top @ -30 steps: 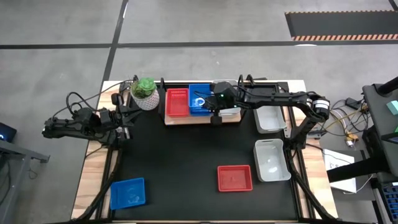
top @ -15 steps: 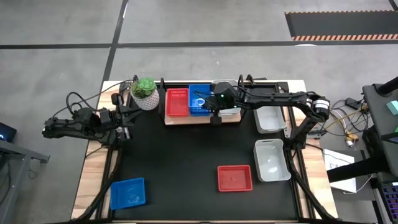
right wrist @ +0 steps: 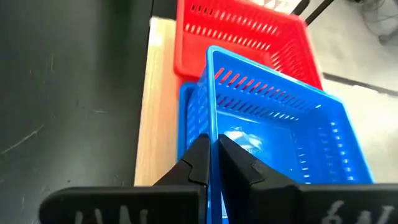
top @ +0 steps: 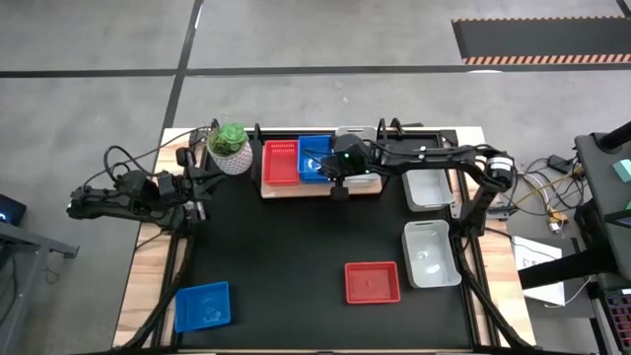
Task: Stack baskets on shelf by color
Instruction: Stack the top blue basket on top of the blue basket on the shelf
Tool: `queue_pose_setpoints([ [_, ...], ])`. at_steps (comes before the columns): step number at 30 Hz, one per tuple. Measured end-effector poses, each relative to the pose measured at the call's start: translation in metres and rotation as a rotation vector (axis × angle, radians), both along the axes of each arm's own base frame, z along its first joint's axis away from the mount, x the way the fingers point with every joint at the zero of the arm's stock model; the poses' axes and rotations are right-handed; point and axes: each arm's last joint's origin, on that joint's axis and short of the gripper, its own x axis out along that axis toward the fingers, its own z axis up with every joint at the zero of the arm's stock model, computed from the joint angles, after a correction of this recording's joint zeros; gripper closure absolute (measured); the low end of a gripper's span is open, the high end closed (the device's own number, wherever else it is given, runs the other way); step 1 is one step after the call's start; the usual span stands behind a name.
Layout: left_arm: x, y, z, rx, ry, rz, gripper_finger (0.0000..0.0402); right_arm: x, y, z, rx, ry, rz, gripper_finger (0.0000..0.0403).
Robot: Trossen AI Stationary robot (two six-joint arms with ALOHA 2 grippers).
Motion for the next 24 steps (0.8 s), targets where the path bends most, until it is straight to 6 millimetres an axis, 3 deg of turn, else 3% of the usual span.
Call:
queue_pose_setpoints([
  [13,0.0001,0.0000,-0.0003,0.000,0.001,0.000,0.0364,0.0025,0.0010,-0.0094,0.020,0.033,0.000,0.0386],
  [24,0.0001,0.0000,-0.0004,0.001,0.002,0.000,0.0364,0.0018,0.0014,-0.0072,0.060,0.056,-0.026,0.0304],
])
